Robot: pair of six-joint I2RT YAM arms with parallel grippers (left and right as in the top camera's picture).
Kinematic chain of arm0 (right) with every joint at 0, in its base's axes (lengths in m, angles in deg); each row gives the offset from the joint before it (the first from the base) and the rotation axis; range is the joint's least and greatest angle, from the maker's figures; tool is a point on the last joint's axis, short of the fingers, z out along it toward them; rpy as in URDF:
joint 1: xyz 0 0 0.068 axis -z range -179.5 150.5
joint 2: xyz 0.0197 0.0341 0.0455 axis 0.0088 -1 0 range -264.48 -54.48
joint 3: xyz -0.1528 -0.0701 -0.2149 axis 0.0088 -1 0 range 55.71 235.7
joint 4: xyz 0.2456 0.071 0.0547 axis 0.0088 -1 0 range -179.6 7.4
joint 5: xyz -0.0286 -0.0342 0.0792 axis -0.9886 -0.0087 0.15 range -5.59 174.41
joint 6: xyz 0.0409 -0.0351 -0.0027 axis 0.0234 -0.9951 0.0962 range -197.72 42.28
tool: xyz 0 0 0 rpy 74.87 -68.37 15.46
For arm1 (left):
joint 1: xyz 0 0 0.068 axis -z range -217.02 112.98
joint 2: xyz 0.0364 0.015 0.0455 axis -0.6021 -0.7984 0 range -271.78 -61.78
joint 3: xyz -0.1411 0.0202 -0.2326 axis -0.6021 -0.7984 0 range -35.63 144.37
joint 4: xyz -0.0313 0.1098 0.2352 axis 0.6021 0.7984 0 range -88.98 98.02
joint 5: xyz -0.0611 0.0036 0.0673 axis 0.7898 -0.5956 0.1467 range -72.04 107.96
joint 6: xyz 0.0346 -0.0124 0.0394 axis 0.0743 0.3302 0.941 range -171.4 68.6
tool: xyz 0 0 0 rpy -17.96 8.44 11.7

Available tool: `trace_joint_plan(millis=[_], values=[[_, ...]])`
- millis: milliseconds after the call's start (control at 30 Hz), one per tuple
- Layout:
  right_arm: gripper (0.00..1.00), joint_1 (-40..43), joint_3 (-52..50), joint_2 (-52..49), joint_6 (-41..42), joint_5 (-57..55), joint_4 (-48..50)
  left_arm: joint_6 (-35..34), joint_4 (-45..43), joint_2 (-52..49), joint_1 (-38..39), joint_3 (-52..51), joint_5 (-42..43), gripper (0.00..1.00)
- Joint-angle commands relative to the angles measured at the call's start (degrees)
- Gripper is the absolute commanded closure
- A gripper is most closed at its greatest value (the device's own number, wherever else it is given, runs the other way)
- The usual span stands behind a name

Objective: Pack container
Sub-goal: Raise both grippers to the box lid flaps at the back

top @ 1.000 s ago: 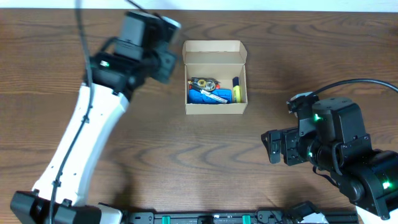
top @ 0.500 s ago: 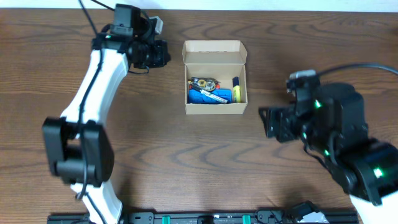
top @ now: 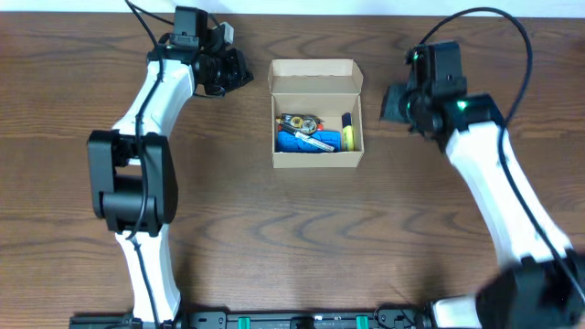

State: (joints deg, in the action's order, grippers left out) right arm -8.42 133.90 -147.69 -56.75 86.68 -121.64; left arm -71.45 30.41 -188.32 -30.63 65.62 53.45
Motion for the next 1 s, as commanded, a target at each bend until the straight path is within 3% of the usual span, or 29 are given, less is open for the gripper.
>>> trace_joint_plan(millis=[0,100,400,967], values=[[0.99,4.0,-0.22,-6.16,2.82,11.89,5.46,-4.48,-1.49,-3.91,-0.17,1.33,2.25,0.95],[0.99,5.53,-0.22,-12.04,4.66,20.52,12.83,-4.52,-2.23,-6.54,-0.15,2.95,4.81,0.95],[0.99,5.46,-0.22,-25.79,15.06,27.67,24.83,-5.55,-3.26,-9.11,-0.09,6.49,7.06,0.95],[0.99,4.0,-0.22,-31.08,22.43,28.63,40.04,-5.77,-5.25,-9.11,1.25,6.51,8.04,0.95]])
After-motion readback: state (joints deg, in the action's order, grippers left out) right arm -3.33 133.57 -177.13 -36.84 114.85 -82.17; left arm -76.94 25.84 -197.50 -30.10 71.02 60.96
